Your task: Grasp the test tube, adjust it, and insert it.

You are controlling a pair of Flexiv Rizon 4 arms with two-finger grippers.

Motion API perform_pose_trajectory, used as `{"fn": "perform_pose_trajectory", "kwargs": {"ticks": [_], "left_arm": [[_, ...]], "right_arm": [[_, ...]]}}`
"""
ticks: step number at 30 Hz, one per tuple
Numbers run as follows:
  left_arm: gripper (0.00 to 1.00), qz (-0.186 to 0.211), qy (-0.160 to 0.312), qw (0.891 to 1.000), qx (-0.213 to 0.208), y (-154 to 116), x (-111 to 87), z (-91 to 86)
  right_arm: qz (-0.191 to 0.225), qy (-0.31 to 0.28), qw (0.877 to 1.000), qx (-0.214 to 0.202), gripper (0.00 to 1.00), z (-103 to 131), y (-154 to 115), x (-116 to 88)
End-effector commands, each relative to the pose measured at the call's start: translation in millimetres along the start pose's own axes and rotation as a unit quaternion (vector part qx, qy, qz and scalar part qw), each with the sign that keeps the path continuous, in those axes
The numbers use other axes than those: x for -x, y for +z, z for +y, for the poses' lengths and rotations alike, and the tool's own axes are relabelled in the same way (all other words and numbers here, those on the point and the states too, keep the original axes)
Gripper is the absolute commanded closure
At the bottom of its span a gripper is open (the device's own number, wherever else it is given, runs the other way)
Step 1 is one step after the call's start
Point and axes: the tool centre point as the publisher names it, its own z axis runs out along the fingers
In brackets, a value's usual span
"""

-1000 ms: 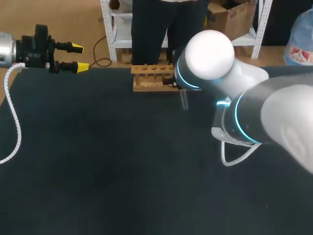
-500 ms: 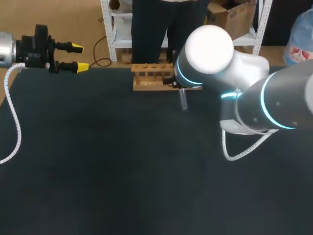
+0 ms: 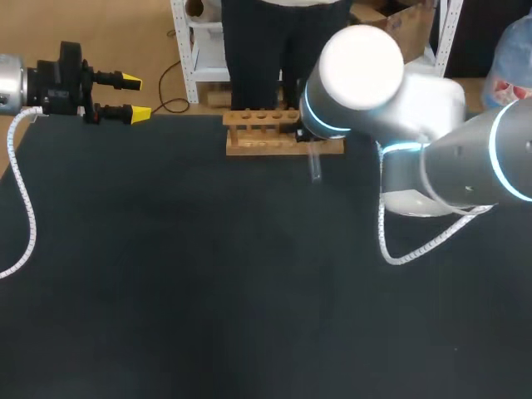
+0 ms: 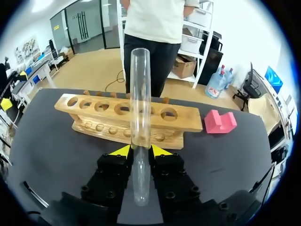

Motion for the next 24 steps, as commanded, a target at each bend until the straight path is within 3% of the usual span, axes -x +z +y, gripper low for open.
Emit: {"fn": "perform_pose_trajectory", "kwargs": {"ticks": [1,13,24], "left_arm": [[0.0,-0.002,0.002,1.0,0.003,-0.5,-1.3,-2.0],[0.0,-0.002,0.002,1.0,0.003,-0.5,-1.3,-2.0],[0.0,-0.002,0.002,1.0,0.003,-0.5,-1.3,-2.0]], "right_arm": [[-0.023,0.008,1.0,-0.004,1.0,-7.3,-21.9,-6.7],[-0.061,0.035,0.997,-0.015,1.0,-39.6,-74.5,-4.3],[-0.07,0.029,0.997,-0.004,1.0,-56.5,-93.6,-9.3]]}}
